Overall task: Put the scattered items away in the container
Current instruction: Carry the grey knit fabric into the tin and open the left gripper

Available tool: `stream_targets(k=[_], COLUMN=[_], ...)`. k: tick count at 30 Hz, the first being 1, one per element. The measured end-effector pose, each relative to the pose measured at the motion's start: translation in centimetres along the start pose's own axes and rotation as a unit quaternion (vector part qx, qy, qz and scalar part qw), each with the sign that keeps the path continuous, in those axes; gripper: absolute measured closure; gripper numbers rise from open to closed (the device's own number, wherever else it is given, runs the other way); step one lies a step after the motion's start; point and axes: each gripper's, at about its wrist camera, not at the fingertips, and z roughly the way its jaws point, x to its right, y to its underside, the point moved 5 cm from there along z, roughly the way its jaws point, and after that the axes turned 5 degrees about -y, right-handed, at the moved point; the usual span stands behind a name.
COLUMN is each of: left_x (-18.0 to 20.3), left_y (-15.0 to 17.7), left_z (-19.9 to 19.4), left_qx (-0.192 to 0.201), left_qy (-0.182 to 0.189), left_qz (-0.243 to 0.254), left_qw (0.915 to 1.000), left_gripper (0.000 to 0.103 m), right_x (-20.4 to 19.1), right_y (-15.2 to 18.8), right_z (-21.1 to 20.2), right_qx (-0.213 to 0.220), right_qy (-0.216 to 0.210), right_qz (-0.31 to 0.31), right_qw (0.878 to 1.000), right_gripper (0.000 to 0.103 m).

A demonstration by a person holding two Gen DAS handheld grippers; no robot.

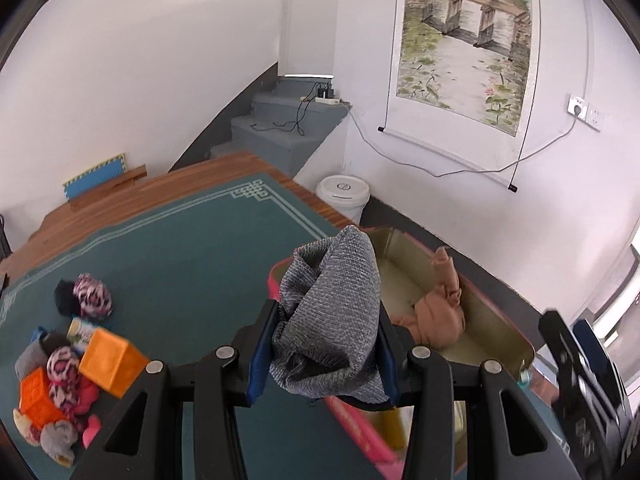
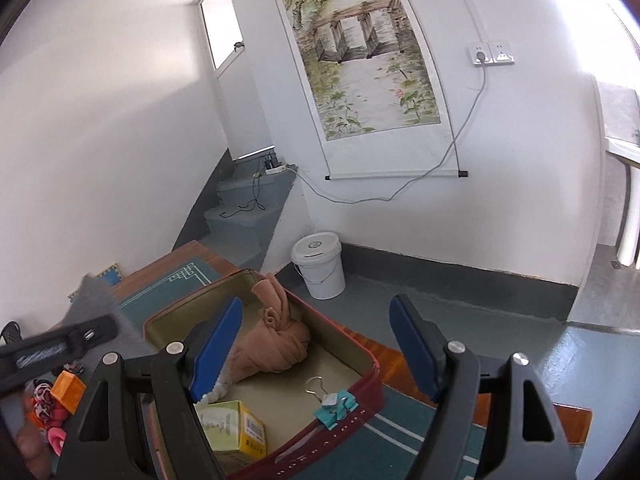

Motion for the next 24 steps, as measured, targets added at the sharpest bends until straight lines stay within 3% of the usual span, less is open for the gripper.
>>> stream_targets(k=[3, 5, 7, 15, 24], left_x=[0.8, 1.3, 1.4, -0.2, -4.4], left_y=[-1.0, -1.6, -1.5, -0.5, 1.5], left_z=[1.0, 1.6, 2.0, 2.3, -0.4], left_qx=[0.003, 0.005, 0.003, -0.010, -0.019], left_qy=[0.003, 0.004, 0.003, -0.004, -0.035], left_qz=[0.003, 0.004, 0.001, -0.021, -0.047], left_qw=[1.0000, 1.0000, 1.0000, 0.9997, 0.9981], left_gripper=[0.049, 0.026, 0.018, 0.018, 0.018], right_x=[-0.5, -0.8, -1.0, -1.2, -2.0], right_y=[0.1, 0.2, 0.2, 0.4, 0.6], right_z=[0.0, -0.1, 0.0, 0.0, -0.1], right_qx=[0.001, 0.001, 0.000, 0.001, 0.011], right_qy=[-0.006, -0.009, -0.012, -0.014, -0.020], right_qz=[-0.009, -0.014, -0.018, -0.024, -0.042], right_qw=[1.000, 1.000, 1.000, 1.000, 0.999], right_gripper=[0.024, 0.024, 0.024, 0.024, 0.024])
